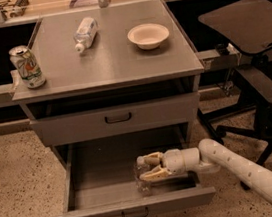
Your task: Place water bottle into middle drawer
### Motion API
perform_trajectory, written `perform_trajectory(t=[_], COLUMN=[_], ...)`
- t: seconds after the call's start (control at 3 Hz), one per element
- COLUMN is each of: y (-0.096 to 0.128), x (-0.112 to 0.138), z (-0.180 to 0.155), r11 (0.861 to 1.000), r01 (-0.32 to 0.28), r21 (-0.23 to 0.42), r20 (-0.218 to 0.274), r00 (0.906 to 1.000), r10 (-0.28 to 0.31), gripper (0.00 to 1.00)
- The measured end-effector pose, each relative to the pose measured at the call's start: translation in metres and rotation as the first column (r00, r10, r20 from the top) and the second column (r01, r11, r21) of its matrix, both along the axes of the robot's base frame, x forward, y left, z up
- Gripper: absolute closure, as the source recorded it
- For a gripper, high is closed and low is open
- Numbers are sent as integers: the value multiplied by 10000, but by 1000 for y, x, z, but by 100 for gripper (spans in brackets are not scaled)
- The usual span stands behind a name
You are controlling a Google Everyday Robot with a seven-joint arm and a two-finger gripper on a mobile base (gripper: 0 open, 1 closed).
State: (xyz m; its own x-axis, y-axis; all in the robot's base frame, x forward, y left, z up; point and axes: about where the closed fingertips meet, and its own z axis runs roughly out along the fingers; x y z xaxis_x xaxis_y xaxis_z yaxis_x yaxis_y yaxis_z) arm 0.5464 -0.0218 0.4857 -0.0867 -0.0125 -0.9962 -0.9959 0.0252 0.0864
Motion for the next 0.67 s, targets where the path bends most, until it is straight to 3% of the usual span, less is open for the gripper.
perform_trajectory(t=[0.33, 0.67], y=[0, 0], x=[0, 0], z=[0, 0], r11=[10000, 10000], r01=[0, -1], r21=[0, 0], r20=[0, 0], r00=[10000, 10000], r10=[0, 1], gripper=[4, 0])
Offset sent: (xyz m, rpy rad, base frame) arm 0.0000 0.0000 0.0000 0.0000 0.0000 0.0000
